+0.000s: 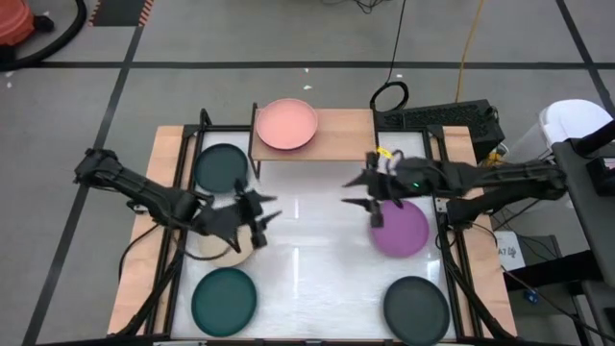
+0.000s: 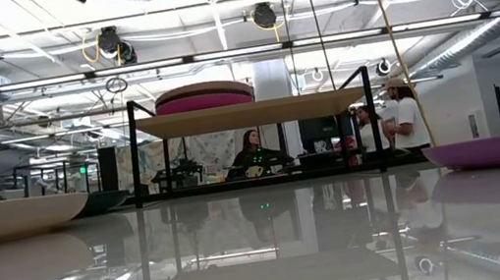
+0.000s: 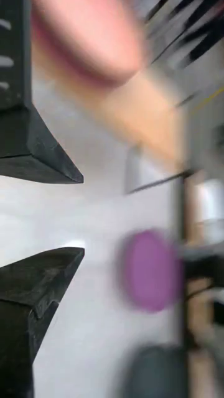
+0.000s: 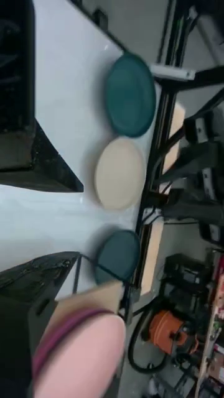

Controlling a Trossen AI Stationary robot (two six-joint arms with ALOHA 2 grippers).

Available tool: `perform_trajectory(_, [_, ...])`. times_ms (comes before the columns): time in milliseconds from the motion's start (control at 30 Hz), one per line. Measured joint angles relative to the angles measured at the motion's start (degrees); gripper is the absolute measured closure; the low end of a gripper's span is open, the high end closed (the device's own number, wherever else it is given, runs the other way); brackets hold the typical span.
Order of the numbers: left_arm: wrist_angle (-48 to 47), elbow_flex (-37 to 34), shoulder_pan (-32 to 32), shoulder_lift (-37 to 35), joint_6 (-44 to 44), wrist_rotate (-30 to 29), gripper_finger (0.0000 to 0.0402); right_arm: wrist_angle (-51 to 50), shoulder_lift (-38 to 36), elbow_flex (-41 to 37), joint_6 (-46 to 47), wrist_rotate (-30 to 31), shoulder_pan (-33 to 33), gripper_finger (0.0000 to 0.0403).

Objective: Place and stack plates onto a shelf
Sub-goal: Stack the gray plate on top of the light brown plate on the shelf

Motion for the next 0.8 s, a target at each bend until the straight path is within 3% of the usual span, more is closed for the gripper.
perform_trajectory(133, [-18.17, 7.43, 0.00, 7.54, -16.09, 9.61, 0.0220, 5.35, -7.68, -9.57, 4.62, 3.26, 2.41, 0.0255])
perform_trajectory(267, [-27.88, 10.82, 0.04, 13.60, -25.56, 16.95, 0.0220, 8.87, -12.75, -16.56, 6.70, 6.18, 4.41, 0.0255])
perform_trajectory(600, [-33.49, 10.82, 0.02, 23.72, -49.20, 30.75, 0.0220, 10.47, -15.58, -22.17, 10.47, 7.46, 7.44, 0.0255])
perform_trajectory(800, [-37.92, 10.80, -0.11, 27.21, -53.39, 33.87, 0.0220, 10.49, -15.58, -22.20, 10.75, 7.46, 7.57, 0.0255])
